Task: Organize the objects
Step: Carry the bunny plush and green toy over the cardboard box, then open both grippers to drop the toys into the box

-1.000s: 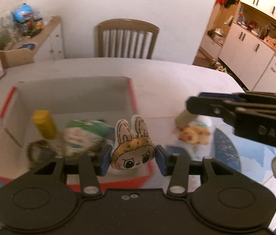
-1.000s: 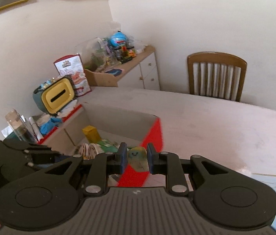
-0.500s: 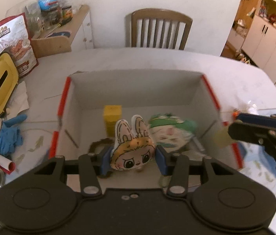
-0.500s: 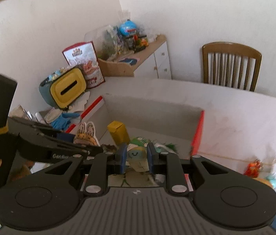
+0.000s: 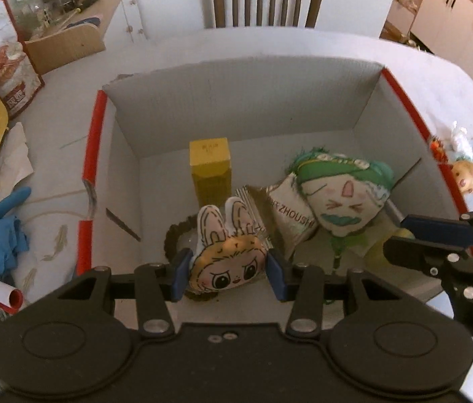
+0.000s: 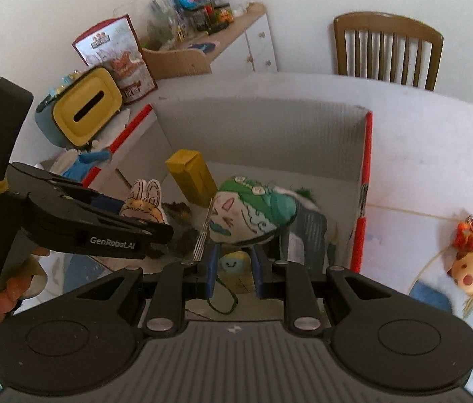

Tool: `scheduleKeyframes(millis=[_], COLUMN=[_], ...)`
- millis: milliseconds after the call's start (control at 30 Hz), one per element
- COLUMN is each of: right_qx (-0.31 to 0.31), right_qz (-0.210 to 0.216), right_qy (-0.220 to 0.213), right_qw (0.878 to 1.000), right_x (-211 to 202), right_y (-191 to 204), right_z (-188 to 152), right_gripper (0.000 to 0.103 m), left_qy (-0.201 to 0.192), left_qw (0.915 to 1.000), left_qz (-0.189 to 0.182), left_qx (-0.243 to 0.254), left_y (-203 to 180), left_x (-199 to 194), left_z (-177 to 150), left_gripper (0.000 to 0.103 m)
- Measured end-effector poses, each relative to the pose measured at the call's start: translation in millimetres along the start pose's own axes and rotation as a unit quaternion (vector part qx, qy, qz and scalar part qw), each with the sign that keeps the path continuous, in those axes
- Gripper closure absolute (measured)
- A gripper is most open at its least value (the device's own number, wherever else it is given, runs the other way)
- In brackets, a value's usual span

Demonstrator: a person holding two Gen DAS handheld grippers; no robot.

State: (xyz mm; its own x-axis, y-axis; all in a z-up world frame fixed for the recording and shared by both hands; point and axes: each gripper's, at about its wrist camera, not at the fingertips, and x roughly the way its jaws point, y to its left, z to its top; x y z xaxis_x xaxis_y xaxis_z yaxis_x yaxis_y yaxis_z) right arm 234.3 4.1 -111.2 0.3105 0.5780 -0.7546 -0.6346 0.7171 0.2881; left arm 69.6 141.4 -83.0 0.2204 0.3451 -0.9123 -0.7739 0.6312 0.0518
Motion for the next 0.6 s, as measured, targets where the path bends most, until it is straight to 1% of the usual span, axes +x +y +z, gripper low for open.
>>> scheduleKeyframes(millis=[333, 433, 600], right_qx=[-0.006, -0.004, 0.001], right_qz=[-0.001, 0.000, -0.002], right_qy=[0.025, 0.030, 0.031], right_qw=[1.000, 1.000, 1.000], right_x=[10.2, 11.4, 10.2], right_y=[8.1, 8.4, 6.3], right_z=[-7.1, -9.3, -8.4], right_gripper=[0.082, 0.082, 0.082], left_qy=[0.023, 0.030, 0.032], left_qw=[0.9995, 0.9992, 0.9992], left_qz=[-0.002, -0.007, -0.008], left_qx=[0.024, 0.023, 0.021], left_y=[-6.0, -6.7, -6.3], left_x=[15.2, 18.1, 18.9], left_z=[-2.0, -3.3, -3.9], left_gripper=[0.057, 0.057, 0.055])
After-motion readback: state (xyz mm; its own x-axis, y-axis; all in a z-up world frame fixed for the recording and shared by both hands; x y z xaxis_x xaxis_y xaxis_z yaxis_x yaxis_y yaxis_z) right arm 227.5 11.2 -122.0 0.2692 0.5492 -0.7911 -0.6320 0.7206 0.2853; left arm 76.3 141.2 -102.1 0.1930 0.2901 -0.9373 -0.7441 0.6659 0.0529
